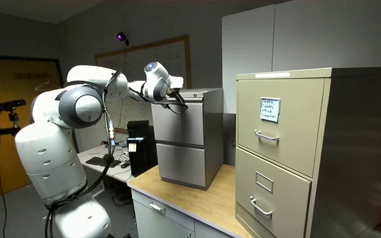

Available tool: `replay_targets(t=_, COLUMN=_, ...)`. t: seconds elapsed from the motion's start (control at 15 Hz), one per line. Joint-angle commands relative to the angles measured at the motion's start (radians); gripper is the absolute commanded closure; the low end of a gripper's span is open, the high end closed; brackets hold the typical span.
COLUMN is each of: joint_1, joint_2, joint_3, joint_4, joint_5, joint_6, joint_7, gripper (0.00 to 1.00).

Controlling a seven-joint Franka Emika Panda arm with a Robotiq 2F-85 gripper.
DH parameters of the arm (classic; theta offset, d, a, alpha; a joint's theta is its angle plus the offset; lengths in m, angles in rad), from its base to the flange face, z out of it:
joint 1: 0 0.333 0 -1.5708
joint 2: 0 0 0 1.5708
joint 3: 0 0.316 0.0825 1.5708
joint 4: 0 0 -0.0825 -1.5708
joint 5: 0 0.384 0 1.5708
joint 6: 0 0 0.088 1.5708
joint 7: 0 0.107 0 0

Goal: Close the upper drawer

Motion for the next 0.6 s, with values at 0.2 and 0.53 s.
replay_targets(t=0.2, joint_1=0.079, joint_2=0.074, joint_3=-0.083, joint_4=0.132, joint_5=0.010, joint_6=-0.064, joint_7=-0.020, gripper=1.00)
replay_targets(t=0.53, joint_1=0.108, joint_2=0.107, joint_3=-0.112, joint_4=0.175, joint_5=0.039, joint_6=-0.093, joint_7=-0.038, gripper=1.00)
